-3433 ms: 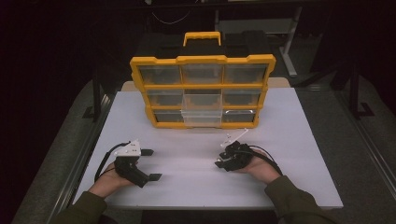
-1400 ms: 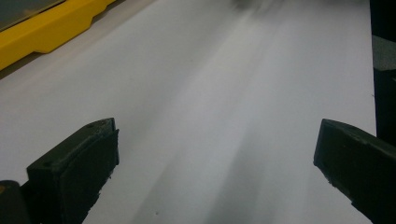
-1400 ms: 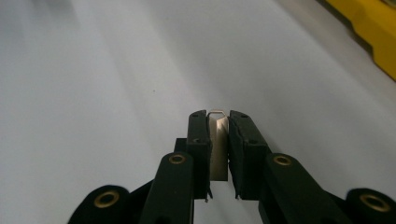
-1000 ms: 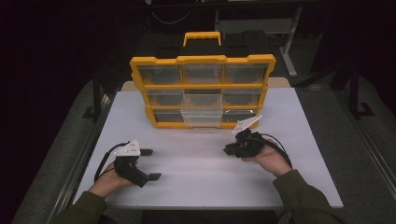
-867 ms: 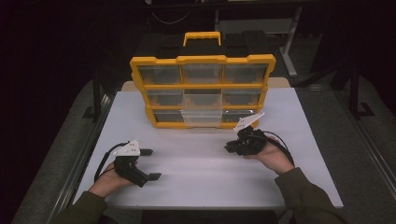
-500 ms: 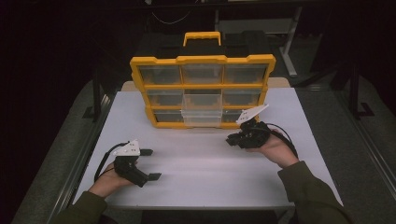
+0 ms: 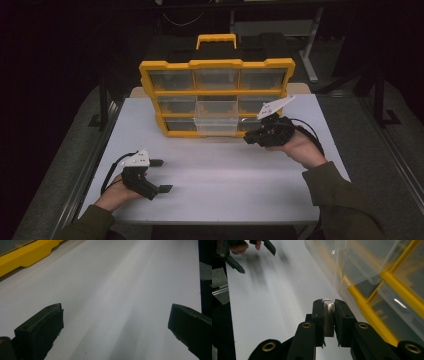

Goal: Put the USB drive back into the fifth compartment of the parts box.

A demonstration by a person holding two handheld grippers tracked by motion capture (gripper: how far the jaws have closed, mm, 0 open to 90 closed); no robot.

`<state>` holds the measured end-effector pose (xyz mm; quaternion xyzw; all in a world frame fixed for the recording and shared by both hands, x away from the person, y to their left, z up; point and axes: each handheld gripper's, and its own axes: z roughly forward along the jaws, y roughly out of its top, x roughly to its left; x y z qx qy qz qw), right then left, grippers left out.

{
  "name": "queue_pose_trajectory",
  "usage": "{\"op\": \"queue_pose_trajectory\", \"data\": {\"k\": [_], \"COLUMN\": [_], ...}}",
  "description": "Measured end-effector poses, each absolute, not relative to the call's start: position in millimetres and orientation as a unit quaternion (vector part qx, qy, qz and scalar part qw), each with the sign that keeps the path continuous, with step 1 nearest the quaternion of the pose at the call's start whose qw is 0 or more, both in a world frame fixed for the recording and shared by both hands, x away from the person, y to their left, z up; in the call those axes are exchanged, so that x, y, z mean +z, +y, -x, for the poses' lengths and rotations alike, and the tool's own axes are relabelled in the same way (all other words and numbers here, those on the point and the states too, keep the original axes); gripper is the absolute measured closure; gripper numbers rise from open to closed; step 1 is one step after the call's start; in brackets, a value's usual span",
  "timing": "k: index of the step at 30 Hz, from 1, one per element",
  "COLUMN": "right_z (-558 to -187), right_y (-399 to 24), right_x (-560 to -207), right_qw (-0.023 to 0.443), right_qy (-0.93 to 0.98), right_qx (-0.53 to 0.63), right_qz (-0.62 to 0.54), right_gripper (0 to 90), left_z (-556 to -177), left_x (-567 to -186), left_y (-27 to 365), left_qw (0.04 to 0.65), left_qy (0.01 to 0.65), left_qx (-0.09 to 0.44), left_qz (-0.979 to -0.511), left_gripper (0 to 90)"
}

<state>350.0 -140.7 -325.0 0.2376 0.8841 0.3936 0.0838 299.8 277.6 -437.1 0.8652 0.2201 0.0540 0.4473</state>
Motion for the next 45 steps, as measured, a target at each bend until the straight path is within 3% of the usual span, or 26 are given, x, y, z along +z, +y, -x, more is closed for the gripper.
{"op": "queue_pose_trajectory", "data": {"k": [22,45], "right_z": [-365.2,-403.3], "right_y": [-126.2,-82.7], "right_x": [-249.6,-263.8], "right_qw": [0.117,0.092], "right_qy": [0.874,0.882], "right_qx": [0.421,0.408], "right_qz": [-0.21,-0.216], "right_gripper": [77.8,76.1], "left_z": [-299.4,-298.4], "left_x": [-436.0,-435.5], "left_y": [277.7,276.6], "left_qw": [0.45,0.454], "left_qy": [0.221,0.222], "left_qx": [0.056,0.053], "left_qz": [-0.864,-0.861], "left_gripper": [0.0,0.0]}}
